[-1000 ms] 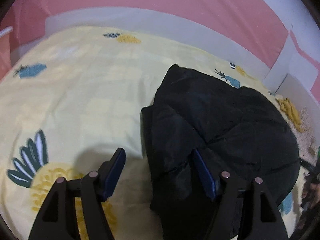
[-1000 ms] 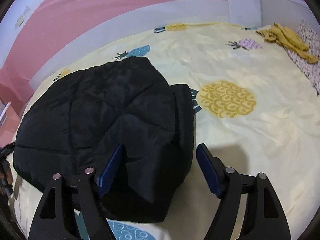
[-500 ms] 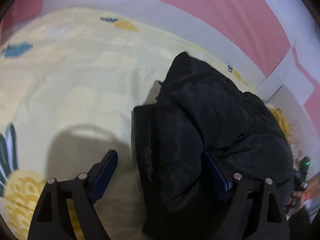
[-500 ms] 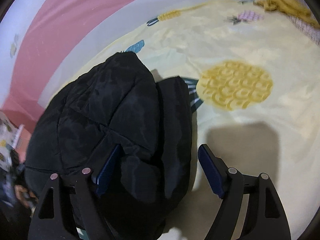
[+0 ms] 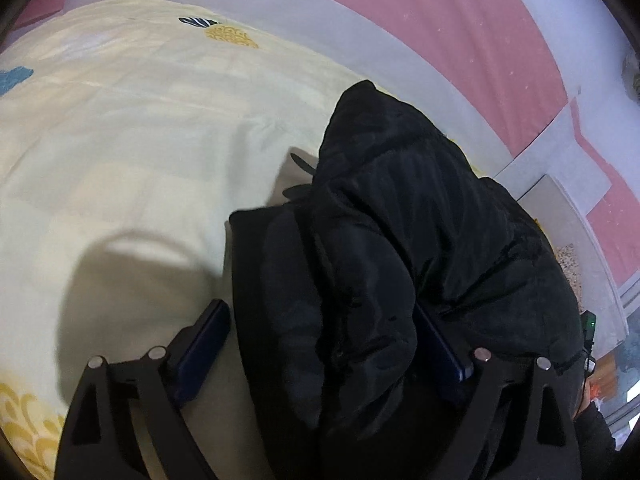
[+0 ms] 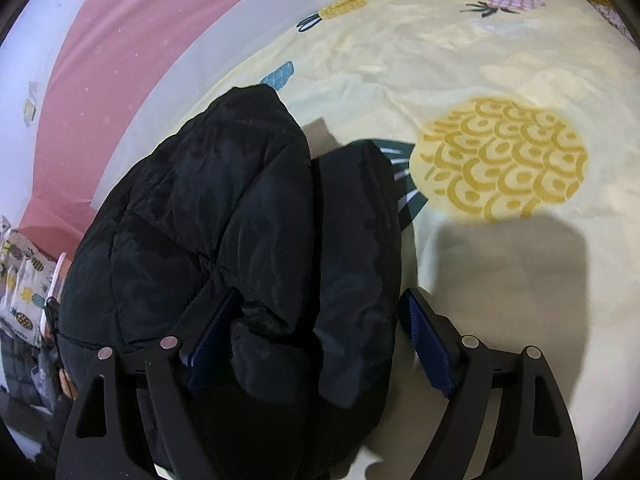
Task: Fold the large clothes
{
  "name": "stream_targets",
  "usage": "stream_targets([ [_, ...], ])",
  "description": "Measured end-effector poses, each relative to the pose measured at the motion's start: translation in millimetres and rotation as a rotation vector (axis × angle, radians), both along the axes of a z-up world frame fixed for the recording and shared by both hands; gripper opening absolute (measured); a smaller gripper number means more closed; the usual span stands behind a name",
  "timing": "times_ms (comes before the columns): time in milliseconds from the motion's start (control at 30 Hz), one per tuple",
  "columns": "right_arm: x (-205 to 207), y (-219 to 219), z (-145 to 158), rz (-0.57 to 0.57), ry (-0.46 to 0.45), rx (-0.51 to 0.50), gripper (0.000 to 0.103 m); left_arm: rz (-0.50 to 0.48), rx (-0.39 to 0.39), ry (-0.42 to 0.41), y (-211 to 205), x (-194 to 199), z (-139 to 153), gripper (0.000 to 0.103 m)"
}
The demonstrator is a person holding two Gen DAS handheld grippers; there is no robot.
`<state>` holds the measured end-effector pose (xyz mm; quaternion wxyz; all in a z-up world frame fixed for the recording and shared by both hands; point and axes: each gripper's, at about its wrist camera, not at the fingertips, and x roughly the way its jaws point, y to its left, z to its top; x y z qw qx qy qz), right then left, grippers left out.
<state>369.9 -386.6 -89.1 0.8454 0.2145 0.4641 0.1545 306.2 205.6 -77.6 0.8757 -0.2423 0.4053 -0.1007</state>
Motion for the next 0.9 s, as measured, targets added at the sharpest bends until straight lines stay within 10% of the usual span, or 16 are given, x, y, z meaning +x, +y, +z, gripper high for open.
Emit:
stream_targets([
  [433,13,1,-4,0.060,-0.026,0.047,0.082,-0.031,-0.035,0.000,-1,19,-5,0.093],
  [600,3,2,-4,0.104,-0.029,0.087,0.060,-0.037,-0.040,-0.015,-6,0,-5,0.085],
  [900,18,-13,-19,0.086,-0.005,0.196,0.060,-0.043,-0.070,0.003,-5,16,-3,0.080],
])
